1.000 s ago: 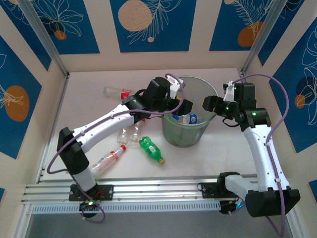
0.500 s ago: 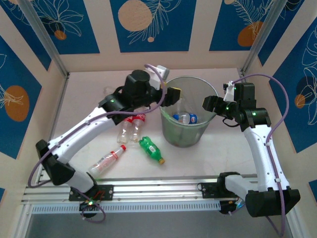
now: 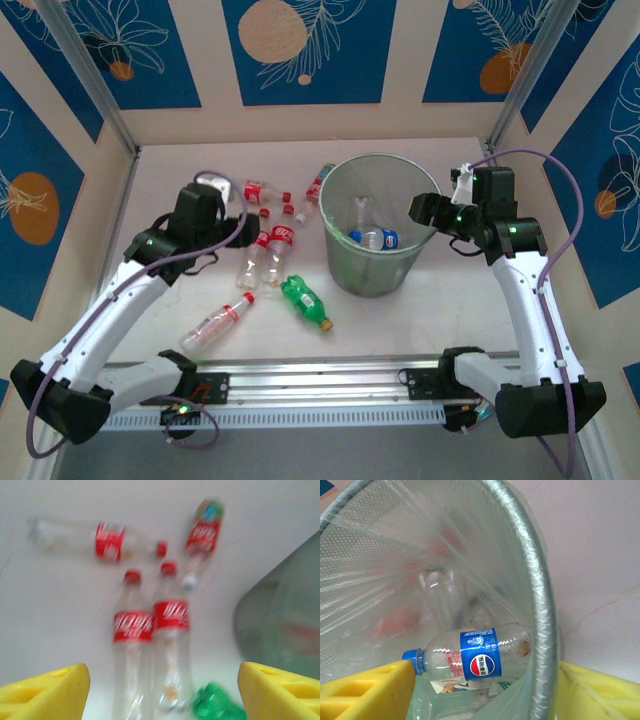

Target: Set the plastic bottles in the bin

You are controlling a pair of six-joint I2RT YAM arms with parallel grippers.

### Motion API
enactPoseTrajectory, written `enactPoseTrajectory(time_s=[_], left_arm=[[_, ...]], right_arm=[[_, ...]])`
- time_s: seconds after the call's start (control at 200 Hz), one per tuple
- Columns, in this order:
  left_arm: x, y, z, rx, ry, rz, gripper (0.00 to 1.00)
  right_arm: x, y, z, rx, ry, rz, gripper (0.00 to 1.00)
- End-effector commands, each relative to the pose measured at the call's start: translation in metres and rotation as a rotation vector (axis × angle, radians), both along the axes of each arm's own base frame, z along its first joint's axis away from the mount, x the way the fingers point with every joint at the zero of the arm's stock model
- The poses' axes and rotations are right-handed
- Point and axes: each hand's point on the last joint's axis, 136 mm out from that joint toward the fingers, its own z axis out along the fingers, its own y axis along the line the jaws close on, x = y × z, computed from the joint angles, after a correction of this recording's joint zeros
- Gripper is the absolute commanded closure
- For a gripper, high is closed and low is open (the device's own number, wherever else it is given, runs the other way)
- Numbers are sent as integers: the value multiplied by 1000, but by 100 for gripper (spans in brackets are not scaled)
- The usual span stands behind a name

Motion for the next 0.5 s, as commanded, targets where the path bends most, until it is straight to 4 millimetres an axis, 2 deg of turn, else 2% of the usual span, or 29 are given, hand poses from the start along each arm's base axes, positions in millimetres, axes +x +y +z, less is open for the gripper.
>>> enactPoseTrajectory(time_s=[0.0, 0.06, 0.135, 0.235, 0.31, 0.405, 0.495], left_arm=[[-52, 32, -58, 113, 269, 58, 22], [-76, 37, -80, 100, 379, 87, 20], [-102, 37, -107, 46, 476, 110, 8], [-122, 54, -134, 91, 539, 173, 1], [-126, 68, -143, 152, 549, 225, 0], [-118, 75, -144, 197, 524, 258, 0], [-117, 69, -155, 195, 561, 243, 0]], right_arm=[[2, 2, 0, -8, -11, 17, 28], [3, 2, -1, -4, -6, 18, 28], [3, 3, -2, 1, -3, 20, 28], [5, 4, -4, 10, -5, 16, 28], [5, 6, -6, 18, 0, 23, 28], [5, 6, -6, 19, 0, 24, 28], [3, 4, -5, 12, -6, 17, 28]])
